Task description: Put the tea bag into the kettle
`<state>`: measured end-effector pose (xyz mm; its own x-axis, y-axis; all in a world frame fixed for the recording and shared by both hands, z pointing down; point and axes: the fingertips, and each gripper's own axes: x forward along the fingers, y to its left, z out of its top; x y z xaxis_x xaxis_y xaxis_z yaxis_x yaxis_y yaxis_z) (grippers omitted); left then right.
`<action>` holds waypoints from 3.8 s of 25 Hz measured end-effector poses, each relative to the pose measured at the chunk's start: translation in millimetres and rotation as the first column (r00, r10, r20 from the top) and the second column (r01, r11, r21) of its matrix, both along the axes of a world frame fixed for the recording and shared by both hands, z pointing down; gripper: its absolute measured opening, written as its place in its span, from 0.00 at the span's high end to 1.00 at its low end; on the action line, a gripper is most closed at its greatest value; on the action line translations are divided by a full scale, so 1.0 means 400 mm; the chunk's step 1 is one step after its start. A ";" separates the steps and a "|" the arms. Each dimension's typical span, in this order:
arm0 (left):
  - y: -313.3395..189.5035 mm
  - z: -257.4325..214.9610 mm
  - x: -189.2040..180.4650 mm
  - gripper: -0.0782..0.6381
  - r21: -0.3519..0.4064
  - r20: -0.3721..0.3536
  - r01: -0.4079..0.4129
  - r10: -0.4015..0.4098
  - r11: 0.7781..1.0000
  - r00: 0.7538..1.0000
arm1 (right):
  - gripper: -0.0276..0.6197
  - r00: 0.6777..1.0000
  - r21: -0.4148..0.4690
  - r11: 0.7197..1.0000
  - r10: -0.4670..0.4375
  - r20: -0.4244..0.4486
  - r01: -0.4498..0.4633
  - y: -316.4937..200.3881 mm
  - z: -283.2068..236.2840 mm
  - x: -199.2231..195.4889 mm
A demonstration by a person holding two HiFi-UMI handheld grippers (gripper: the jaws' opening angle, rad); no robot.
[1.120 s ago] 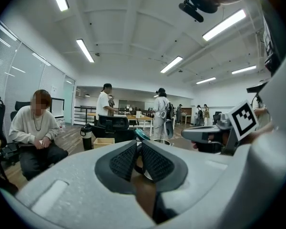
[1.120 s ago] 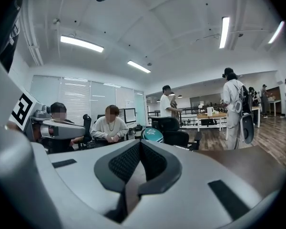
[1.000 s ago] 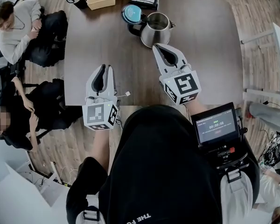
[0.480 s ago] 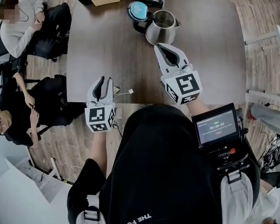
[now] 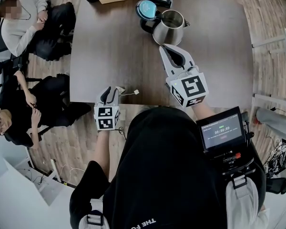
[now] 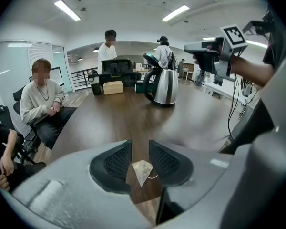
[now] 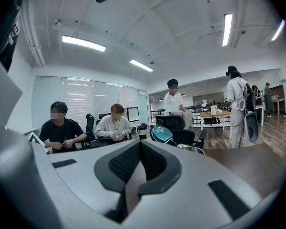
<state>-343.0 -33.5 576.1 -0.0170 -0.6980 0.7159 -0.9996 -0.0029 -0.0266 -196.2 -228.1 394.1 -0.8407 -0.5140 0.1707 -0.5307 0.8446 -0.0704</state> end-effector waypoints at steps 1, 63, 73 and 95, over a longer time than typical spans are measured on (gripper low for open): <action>0.005 0.013 -0.001 0.75 -0.015 0.001 0.000 0.000 1.000 1.000 | 0.95 1.000 0.000 1.000 0.001 -0.001 -0.001 -0.001 0.000 -0.001; -0.229 0.010 -0.019 0.88 0.054 -0.004 0.004 -0.004 0.999 1.000 | 0.95 0.997 0.027 0.997 0.072 -0.013 -0.071 -0.059 -0.015 0.022; -0.322 -0.121 -0.031 0.88 0.189 -0.019 0.013 -0.009 0.982 1.000 | 0.95 0.996 0.047 0.995 0.091 -0.005 -0.090 -0.078 -0.035 0.032; -0.491 -0.533 0.136 0.88 0.507 -0.010 -0.081 0.100 0.858 0.995 | 0.95 0.991 0.063 0.989 0.133 0.004 -0.133 -0.097 -0.072 0.115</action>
<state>-288.7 -229.7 363.0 0.0823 -0.9612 0.2632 -0.9959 -0.0891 -0.0141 -150.3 -266.9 365.1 -0.7639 -0.6310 0.1349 -0.6387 0.7692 -0.0189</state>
